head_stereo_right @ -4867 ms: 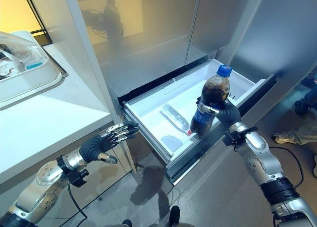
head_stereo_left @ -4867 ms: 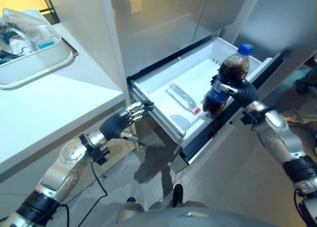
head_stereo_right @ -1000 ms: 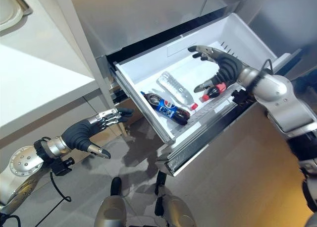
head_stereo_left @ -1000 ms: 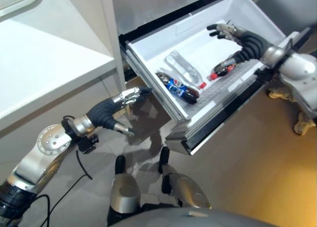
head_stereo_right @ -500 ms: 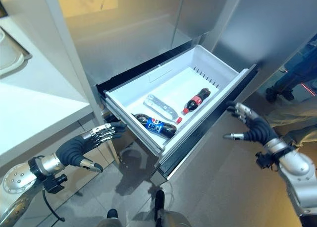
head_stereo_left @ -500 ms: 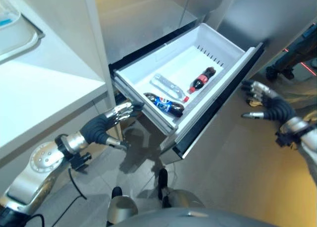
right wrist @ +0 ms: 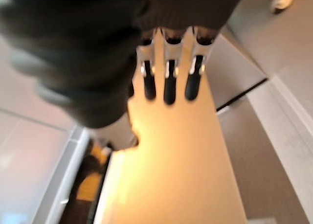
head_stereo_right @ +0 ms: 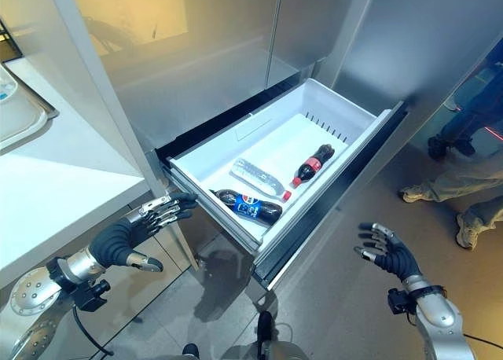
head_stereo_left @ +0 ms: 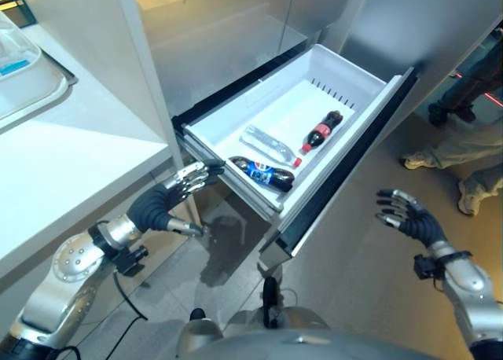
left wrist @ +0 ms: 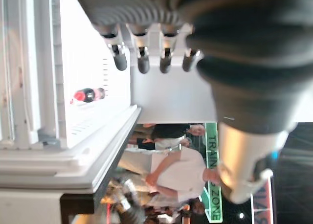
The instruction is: Take the drinks into the refrigerator
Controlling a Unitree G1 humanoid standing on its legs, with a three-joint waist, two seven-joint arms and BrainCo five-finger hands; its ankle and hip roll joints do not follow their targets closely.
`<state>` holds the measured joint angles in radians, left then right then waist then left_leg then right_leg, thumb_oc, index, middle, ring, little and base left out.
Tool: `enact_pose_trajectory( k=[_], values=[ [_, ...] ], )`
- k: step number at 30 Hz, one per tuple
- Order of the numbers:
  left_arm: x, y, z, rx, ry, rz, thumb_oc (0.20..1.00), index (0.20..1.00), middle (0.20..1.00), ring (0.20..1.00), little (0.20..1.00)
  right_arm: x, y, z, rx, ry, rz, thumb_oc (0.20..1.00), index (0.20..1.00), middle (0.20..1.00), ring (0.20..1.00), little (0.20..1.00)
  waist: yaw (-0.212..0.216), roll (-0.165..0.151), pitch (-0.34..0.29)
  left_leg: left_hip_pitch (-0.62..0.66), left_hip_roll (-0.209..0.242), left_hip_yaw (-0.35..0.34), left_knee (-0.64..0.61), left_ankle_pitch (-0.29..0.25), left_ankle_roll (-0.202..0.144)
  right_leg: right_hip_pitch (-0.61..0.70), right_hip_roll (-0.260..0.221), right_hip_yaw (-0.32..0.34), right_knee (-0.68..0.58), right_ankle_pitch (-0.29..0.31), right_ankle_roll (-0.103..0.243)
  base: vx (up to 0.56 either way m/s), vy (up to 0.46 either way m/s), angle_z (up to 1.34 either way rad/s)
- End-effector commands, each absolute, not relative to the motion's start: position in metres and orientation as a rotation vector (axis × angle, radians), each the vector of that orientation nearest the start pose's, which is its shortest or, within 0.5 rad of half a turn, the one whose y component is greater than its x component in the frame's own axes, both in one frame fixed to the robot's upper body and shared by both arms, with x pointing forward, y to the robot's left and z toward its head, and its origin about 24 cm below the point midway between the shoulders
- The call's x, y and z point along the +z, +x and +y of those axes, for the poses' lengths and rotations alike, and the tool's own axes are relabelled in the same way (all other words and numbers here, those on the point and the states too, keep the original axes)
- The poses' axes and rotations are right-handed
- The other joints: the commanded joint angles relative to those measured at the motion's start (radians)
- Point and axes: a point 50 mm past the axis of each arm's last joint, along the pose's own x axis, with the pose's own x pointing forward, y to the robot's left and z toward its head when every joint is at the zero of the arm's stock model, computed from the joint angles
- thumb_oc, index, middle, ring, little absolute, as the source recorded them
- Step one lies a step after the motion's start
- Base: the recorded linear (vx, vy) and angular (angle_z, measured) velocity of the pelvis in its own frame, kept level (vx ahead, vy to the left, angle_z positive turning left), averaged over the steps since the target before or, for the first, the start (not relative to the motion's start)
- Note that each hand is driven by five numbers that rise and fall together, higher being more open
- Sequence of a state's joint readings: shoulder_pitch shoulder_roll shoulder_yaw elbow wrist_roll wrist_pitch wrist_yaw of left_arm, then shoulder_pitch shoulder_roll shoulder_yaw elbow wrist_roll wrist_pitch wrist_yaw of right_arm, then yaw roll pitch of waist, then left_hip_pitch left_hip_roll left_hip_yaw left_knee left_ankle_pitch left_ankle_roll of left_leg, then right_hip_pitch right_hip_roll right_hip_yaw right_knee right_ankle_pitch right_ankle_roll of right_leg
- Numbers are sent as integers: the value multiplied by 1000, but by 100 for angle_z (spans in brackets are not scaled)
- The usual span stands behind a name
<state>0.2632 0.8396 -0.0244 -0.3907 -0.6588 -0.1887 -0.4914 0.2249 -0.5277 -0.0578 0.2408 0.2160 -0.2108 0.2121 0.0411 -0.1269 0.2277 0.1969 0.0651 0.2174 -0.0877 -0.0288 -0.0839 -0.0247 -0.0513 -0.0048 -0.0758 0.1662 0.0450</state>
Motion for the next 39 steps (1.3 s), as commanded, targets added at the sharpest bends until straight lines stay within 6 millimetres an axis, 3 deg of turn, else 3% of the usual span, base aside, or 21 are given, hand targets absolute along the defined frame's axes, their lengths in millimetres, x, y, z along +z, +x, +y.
enact_pose_trajectory(
  k=[1,7,11,18,39],
  values=[
    [134,193,207,-753,186,-265,1000,1000,1000,1000,1000,12,211,-273,123,-350,167,200,200,200,200,200,5,14,-1,-42,-45,-82,0,-59,85,-29,-88,-10,156,-88,124,-2,-2,4],
    [133,200,199,-763,165,-296,1000,1000,1000,1000,1000,9,235,-246,210,-362,145,200,200,200,200,200,20,28,-1,-42,-47,-92,0,-53,84,-26,-93,-19,163,-92,122,1,2,3],
    [131,206,185,-818,121,-298,1000,1000,1000,1000,1000,13,264,-213,295,-378,108,200,200,200,200,200,48,37,-6,-40,-47,-102,0,-48,83,-15,-97,-28,160,-93,120,10,-5,9],
    [134,209,173,-880,107,-305,1000,1000,1000,1000,1000,29,295,-179,405,-447,45,200,200,200,200,200,84,40,-10,-47,-48,-115,0,-40,84,-10,-103,-36,156,-88,117,-5,-5,4],
    [138,213,156,-939,57,-316,1000,1000,1000,1000,1000,80,351,-132,513,-628,-82,200,200,200,200,200,165,56,-1,-68,-52,-164,0,-28,85,-11,-119,-87,183,-104,114,10,3,10]
  ],
)
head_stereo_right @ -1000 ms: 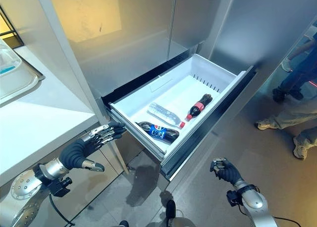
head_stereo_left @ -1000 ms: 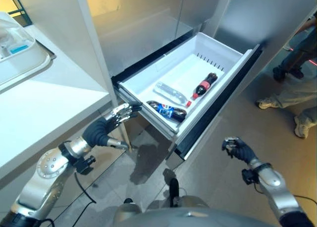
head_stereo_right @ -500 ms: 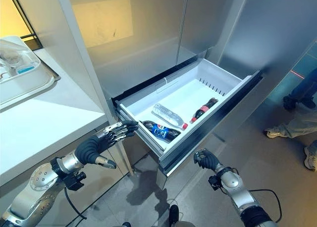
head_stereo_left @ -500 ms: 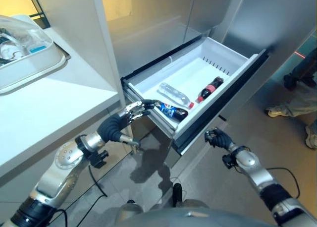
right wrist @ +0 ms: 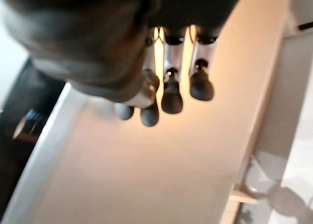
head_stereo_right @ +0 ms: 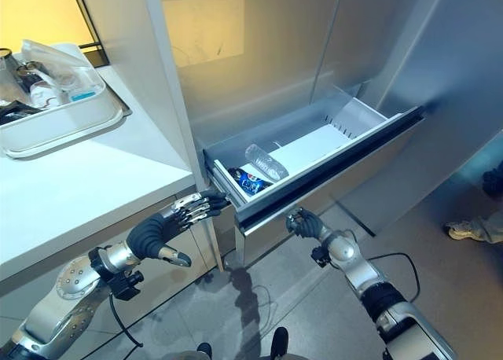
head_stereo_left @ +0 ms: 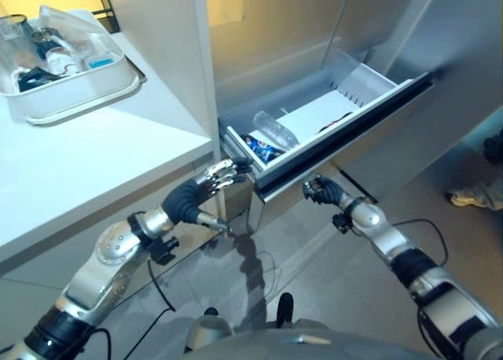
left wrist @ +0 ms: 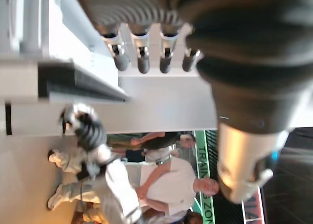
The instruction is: Take the drinks into the refrigerator
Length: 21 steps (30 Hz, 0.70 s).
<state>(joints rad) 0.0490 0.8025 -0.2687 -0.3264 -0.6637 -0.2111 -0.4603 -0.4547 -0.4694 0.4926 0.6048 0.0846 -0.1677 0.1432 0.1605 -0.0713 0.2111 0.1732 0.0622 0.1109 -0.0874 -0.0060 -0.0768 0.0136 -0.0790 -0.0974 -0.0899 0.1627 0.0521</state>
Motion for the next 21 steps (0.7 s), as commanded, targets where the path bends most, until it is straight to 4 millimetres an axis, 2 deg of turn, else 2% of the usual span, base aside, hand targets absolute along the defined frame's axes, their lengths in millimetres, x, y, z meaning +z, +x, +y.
enact_pose_trajectory(
  k=[1,9,21],
  values=[
    [138,214,156,-941,53,-315,1000,1000,1000,1000,1000,84,353,-130,516,-633,-91,200,200,200,200,200,49,2,15,-44,-49,-60,0,-50,77,-49,-91,4,198,-101,106,39,5,13],
    [139,214,154,-940,32,-322,1000,1000,1000,1000,1000,96,361,-120,515,-651,-127,200,200,200,200,200,67,10,17,-48,-43,-74,1,-46,74,-45,-92,-10,203,-112,101,18,1,8],
    [138,212,158,-902,38,-329,1000,1000,1000,1000,1000,84,356,-121,521,-643,-94,200,200,200,200,200,62,12,13,-41,-41,-76,0,-49,74,-41,-92,-10,203,-115,100,1,0,1]
  ],
)
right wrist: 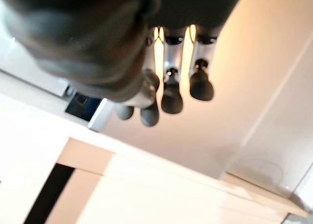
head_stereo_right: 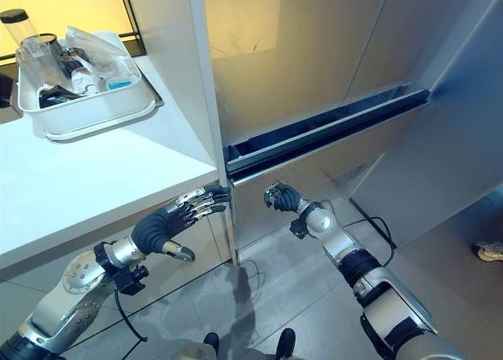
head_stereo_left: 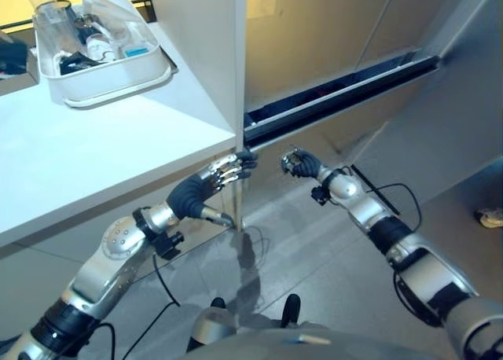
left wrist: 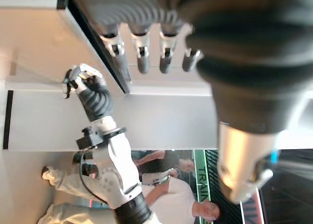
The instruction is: Take the drinks into the refrigerator
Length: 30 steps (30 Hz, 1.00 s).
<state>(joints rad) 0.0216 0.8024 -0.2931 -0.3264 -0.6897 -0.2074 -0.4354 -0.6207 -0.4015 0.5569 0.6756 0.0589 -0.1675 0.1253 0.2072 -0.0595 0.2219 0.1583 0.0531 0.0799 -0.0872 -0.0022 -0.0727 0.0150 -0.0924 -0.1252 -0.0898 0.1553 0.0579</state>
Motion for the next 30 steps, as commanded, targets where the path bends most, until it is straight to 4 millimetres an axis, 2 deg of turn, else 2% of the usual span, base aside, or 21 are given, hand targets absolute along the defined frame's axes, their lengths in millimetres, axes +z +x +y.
enact_pose_trajectory(
  k=[1,11,21,22,23,24,30],
  values=[
    [139,212,158,-897,43,-334,1000,1000,1000,1000,1000,83,355,-122,519,-634,-93,200,200,200,200,200,13,0,3,-25,-32,-44,0,-54,69,-43,-78,19,202,-107,95,0,0,0],
    [138,211,163,-870,49,-335,1000,1000,1000,1000,1000,67,345,-130,517,-609,-51,200,200,200,200,200,3,0,0,-14,-29,-35,0,-59,69,-42,-75,25,202,-106,94,0,0,0],
    [138,211,165,-859,54,-337,1000,1000,1000,1000,1000,68,343,-135,508,-598,-57,200,200,200,200,200,-2,2,-1,-10,-26,-27,0,-62,69,-44,-74,31,202,-106,95,0,0,0],
    [137,211,165,-856,59,-336,1000,1000,1000,1000,1000,70,341,-136,505,-583,-67,940,940,940,940,940,-4,2,-1,-10,-26,-26,0,-62,69,-42,-73,32,201,-106,96,0,0,0],
    [137,211,165,-856,59,-336,1000,1000,1000,1000,1000,70,341,-136,505,-583,-67,940,940,940,940,940,-4,2,-1,-10,-26,-26,0,-62,69,-42,-73,31,201,-106,96,0,0,0],
    [137,212,166,-843,56,-339,1000,1000,1000,1000,1000,71,337,-138,492,-540,-87,1000,1000,1000,1000,1000,-9,1,0,-10,-27,-25,0,-63,69,-43,-72,32,200,-106,96,0,0,0],
    [129,214,169,-799,35,-330,1000,1000,1000,1000,1000,62,316,-153,449,-436,-95,1000,1000,1000,1000,1000,-30,2,1,-10,-28,-24,0,-64,70,-44,-72,32,200,-108,97,0,0,0]
  ],
)
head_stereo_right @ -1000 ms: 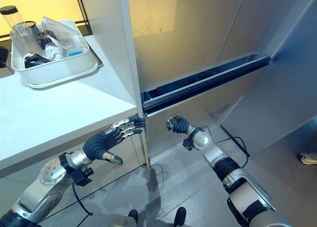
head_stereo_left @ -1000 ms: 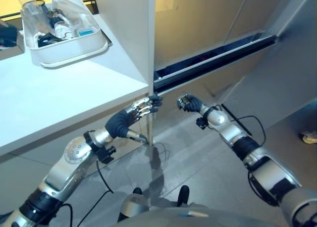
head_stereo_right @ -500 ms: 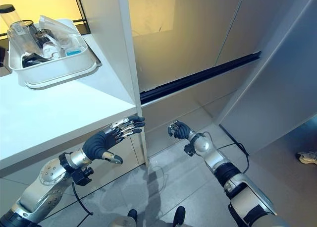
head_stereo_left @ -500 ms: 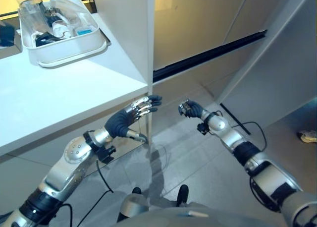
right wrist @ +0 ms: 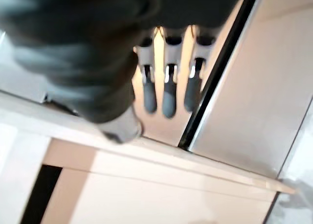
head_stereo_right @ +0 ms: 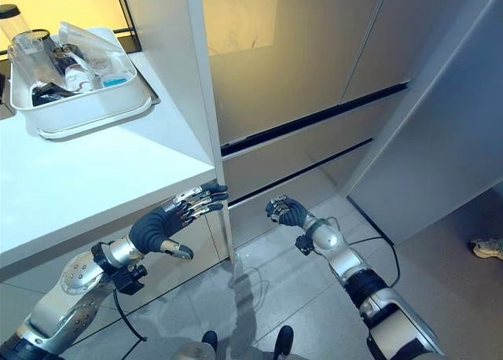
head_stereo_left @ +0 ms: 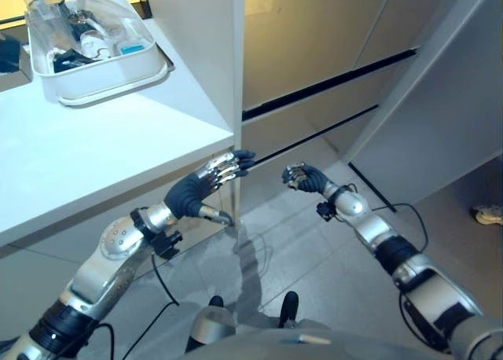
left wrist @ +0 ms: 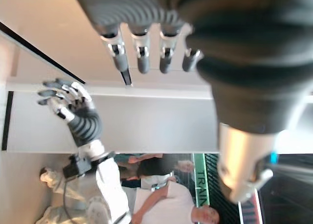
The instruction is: Take the drinks into the refrigerator
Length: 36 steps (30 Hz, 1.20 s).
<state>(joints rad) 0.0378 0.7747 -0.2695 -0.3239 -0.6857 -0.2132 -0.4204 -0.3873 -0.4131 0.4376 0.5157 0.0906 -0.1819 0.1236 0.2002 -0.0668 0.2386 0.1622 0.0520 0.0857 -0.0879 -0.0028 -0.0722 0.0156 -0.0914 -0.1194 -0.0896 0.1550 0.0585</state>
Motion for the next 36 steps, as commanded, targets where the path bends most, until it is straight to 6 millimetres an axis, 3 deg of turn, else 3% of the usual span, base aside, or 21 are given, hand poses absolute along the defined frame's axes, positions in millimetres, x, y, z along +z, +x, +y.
enact_pose_trajectory(
  k=[1,6,8,9,12,13,14,15,17,19,21,22,23,24,25,26,27,28,29,31,36],
  values=[
    [129,214,169,-799,35,-330,1000,1000,1000,1000,1000,62,316,-153,449,-436,-95,1000,1000,1000,1000,1000,-23,9,-16,-14,-27,-30,1,-64,69,-44,-73,27,199,-107,96,0,0,0],
    [117,214,176,-741,14,-294,1000,1000,1000,1000,1000,32,287,-173,392,-336,-11,1000,1000,1000,1000,1000,-52,8,-16,-11,-27,-25,1,-67,70,-49,-73,31,204,-108,98,0,0,0],
    [108,213,183,-692,22,-266,1000,1000,1000,1000,1000,10,266,-187,351,-304,74,1000,1000,1000,1000,1000,-70,6,-17,-8,-26,-20,1,-69,69,-50,-71,37,206,-108,99,-4,16,-5],
    [107,213,183,-693,21,-265,1000,1000,1000,1000,1000,9,265,-188,351,-304,75,1000,1000,1000,1000,1000,-70,6,-19,-8,-26,-20,1,-70,69,-50,-71,37,206,-108,99,1,7,-8],
    [82,213,200,-592,83,-168,1000,1000,1000,1000,1000,-24,238,-201,318,-285,221,1000,1000,1000,1000,1000,-93,6,-19,-5,-25,-11,1,-71,67,-52,-67,44,207,-109,99,-8,6,-11],
    [81,213,199,-591,83,-167,1000,1000,1000,1000,1000,-24,237,-201,318,-286,222,1000,1000,1000,1000,1000,-93,7,-20,-5,-25,-11,1,-71,67,-52,-66,44,207,-109,99,-6,6,-8],
    [73,213,203,-565,103,-136,1000,1000,1000,1000,1000,-30,232,-204,320,-300,255,1000,1000,1000,1000,1000,-96,7,-20,-4,-25,-8,1,-71,66,-53,-66,46,207,-109,99,-13,5,-10],
    [45,210,214,-497,140,-22,1000,1000,1000,1000,1000,-46,221,-210,308,-314,334,1000,1000,1000,1000,1000,-103,8,-21,-3,-25,-3,1,-71,66,-54,-64,52,204,-108,98,-19,5,-13],
    [17,207,224,-437,223,87,1000,1000,1000,1000,1000,-63,207,-216,293,-313,427,1000,1000,1000,1000,1000,-108,10,-21,-3,-25,2,1,-70,65,-56,-63,55,201,-107,98,-21,1,-13],
    [-24,195,235,-365,270,270,1000,1000,1000,1000,1000,-80,194,-221,270,-307,522,1000,1000,1000,1000,1000,-113,12,-25,-3,-25,9,1,-68,65,-56,-62,58,196,-105,98,-15,5,-9],
    [-35,193,236,-346,274,310,1000,1000,1000,1000,1000,-83,191,-222,259,-299,536,1000,1000,1000,1000,1000,-114,15,-25,-3,-25,11,1,-69,65,-56,-61,60,194,-105,98,-6,2,-8],
    [-66,178,242,-276,305,455,1000,1000,1000,1000,1000,-99,177,-225,228,-286,624,1000,1000,1000,1000,1000,-119,17,-29,-4,-25,17,1,-68,65,-56,-59,64,188,-103,96,-13,1,-5],
    [-85,168,245,-217,304,557,1000,1000,1000,1000,1000,-107,170,-225,214,-279,674,1000,1000,1000,1000,1000,-119,17,-31,-5,-25,20,1,-67,65,-55,-58,65,184,-102,95,-18,-2,-3],
    [-98,159,247,-195,323,632,1000,1000,1000,1000,1000,-114,163,-224,203,-278,716,1000,1000,1000,1000,1000,-121,18,-33,-6,-25,22,1,-66,65,-54,-57,66,181,-102,94,0,0,0],
    [-99,160,246,-195,324,630,1000,1000,1000,1000,1000,-114,164,-224,203,-279,715,1000,1000,1000,1000,1000,-121,19,-32,-6,-25,22,1,-66,64,-54,-56,66,181,-103,94,-4,-3,-3],
    [-124,137,249,-111,303,802,1000,1000,1000,1000,1000,-127,150,-224,176,-275,799,1000,1000,1000,1000,1000,-124,19,-40,-6,-24,25,1,-66,64,-50,-52,68,174,-103,90,1,0,-3],
    [-124,137,249,-110,303,800,1000,1000,1000,1000,1000,-127,150,-224,176,-276,798,1000,1000,1000,1000,1000,-124,20,-39,-5,-24,25,1,-67,64,-50,-52,68,174,-103,90,7,-9,-9],
    [-138,117,251,-49,302,924,1000,1000,1000,1000,1000,-137,136,-224,157,-281,878,1000,1000,1000,1000,1000,-125,20,-47,-4,-23,28,1,-68,63,-44,-50,66,169,-105,87,9,-9,-9],
    [-139,118,251,-49,302,923,1000,1000,1000,1000,1000,-137,137,-224,157,-282,877,1000,1000,1000,1000,1000,-125,20,-46,-4,-23,27,1,-68,62,-44,-49,66,169,-105,87,11,-13,-9],
    [-150,97,253,33,302,1046,1000,1000,1000,1000,1000,-145,125,-222,132,-274,950,1000,1000,1000,1000,1000,-127,21,-54,-1,-21,26,1,-69,61,-34,-47,64,161,-106,83,11,-8,2],
    [-156,85,247,68,252,1102,1000,1000,1000,1000,1000,-150,120,-217,112,-240,988,1000,1000,1000,1000,1000,-125,23,-64,0,-21,23,1,-69,58,-17,-46,58,146,-106,79,13,-5,0]
  ],
)
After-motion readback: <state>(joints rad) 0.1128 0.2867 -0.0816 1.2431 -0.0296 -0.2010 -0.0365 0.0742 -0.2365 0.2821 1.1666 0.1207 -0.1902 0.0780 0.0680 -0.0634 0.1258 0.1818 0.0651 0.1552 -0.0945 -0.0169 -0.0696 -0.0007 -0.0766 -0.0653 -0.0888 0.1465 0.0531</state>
